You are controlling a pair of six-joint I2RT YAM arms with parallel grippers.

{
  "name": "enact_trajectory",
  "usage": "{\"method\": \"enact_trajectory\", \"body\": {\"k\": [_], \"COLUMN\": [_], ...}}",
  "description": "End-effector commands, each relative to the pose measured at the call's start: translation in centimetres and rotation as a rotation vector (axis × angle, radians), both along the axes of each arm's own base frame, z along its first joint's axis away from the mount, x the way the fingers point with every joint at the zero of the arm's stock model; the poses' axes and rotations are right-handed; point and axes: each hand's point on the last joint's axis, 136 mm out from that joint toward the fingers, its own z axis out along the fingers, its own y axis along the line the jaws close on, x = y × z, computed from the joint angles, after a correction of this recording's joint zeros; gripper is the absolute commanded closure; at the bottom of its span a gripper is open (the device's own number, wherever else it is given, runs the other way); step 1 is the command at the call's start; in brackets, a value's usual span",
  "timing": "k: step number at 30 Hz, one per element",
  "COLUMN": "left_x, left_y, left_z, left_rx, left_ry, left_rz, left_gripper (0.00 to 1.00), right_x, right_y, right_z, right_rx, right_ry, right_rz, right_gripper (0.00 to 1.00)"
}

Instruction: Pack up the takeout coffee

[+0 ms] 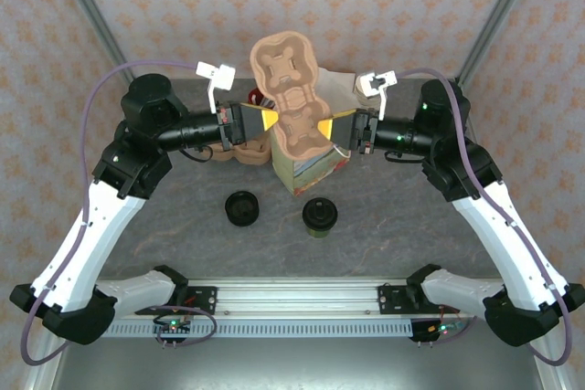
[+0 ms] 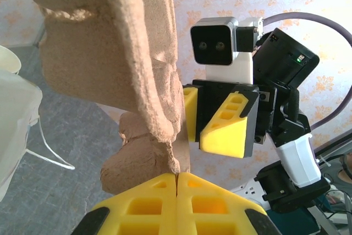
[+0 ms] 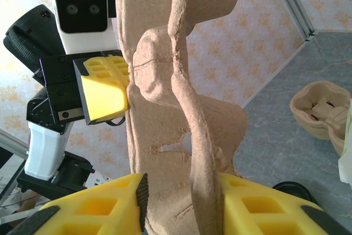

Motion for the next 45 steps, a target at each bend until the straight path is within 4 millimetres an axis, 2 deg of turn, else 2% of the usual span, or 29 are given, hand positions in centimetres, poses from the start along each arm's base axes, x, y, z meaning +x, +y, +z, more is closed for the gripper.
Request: {"method": "enact_trajectory", "body": {"k": [1, 5, 11, 15, 16, 19, 22, 25, 29, 35, 41, 45], "left_x": [-0.6, -0.4, 0.0, 0.3, 0.3, 0.3, 0.3, 0.3, 0.2, 0.5, 1.3, 2.0], "left_y": [-0.1, -0.2, -0.4, -0.7, -0.8, -1.1, -0.5, 0.2, 0.2, -1.9, -4.2, -5.0], "left_z": [2.0, 1.6, 1.3, 1.1, 1.0, 1.0, 1.2, 1.5, 1.2, -1.2, -3.7, -5.3], "left_rx": [-0.023, -0.006, 0.002, 0.040, 0.057, 0.096, 0.171, 0.254, 0.387, 0.619, 0.731, 0.787], "left_ry": [-0.070, -0.092, -0.089, -0.093, -0.094, -0.113, -0.154, -0.230, -0.349, -0.514, -0.602, -0.600], "left_rz": [-0.026, -0.023, -0.020, -0.010, -0.009, -0.014, 0.029, 0.094, 0.140, 0.059, -0.059, -0.109], "left_gripper": [1.00, 1.00, 1.00, 1.00, 0.96, 0.68, 0.51, 0.47, 0.44, 0.43, 0.42, 0.43], "right_x": [-1.6, -1.7, -1.9, -1.7, -1.5, -1.1, -0.5, -0.2, 0.4, 0.5, 0.1, -0.5], "right_y": [-0.5, -0.6, -1.3, -2.0, -2.2, -2.8, -3.6, -4.1, -4.7, -4.3, -3.9, -3.5], "right_z": [2.1, 2.0, 1.6, 1.0, 0.8, 0.3, -0.7, -1.5, -2.7, -4.0, -4.9, -5.1], "right_rx": [0.023, 0.015, -0.006, -0.036, -0.043, -0.073, -0.126, -0.163, -0.232, -0.296, -0.335, -0.360], "right_ry": [-0.072, -0.071, -0.073, -0.060, -0.056, -0.042, -0.018, 0.006, 0.066, 0.180, 0.221, 0.218], "right_rz": [0.024, 0.019, -0.020, -0.068, -0.086, -0.135, -0.198, -0.233, -0.277, -0.257, -0.221, -0.191], "right_gripper": [0.67, 0.78, 1.00, 1.00, 1.00, 1.00, 1.00, 1.00, 1.00, 1.00, 1.00, 1.00]}}
